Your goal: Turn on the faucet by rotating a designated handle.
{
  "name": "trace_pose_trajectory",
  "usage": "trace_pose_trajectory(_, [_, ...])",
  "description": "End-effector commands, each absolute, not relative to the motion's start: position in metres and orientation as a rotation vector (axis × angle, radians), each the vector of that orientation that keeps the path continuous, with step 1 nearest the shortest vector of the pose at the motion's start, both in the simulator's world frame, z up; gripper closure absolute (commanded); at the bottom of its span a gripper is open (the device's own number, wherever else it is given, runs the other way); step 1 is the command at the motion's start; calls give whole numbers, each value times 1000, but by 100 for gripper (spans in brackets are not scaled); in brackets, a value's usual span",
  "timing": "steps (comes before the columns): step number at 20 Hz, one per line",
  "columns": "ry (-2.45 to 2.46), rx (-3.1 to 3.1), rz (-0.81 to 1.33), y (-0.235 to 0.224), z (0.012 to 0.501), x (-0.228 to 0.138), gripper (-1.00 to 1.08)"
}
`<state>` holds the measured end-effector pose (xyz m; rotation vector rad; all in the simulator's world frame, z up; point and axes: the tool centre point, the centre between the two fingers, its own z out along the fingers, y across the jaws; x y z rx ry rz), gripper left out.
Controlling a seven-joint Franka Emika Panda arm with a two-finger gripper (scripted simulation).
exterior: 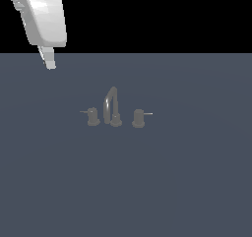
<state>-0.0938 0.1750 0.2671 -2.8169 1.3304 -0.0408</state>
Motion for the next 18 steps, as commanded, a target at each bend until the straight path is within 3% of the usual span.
trace_pose_trajectory(1, [1384,-2790,-39,179,257,-84,108])
trace_pose_trajectory(18, [1752,-2588,-27,191,184,-13,108])
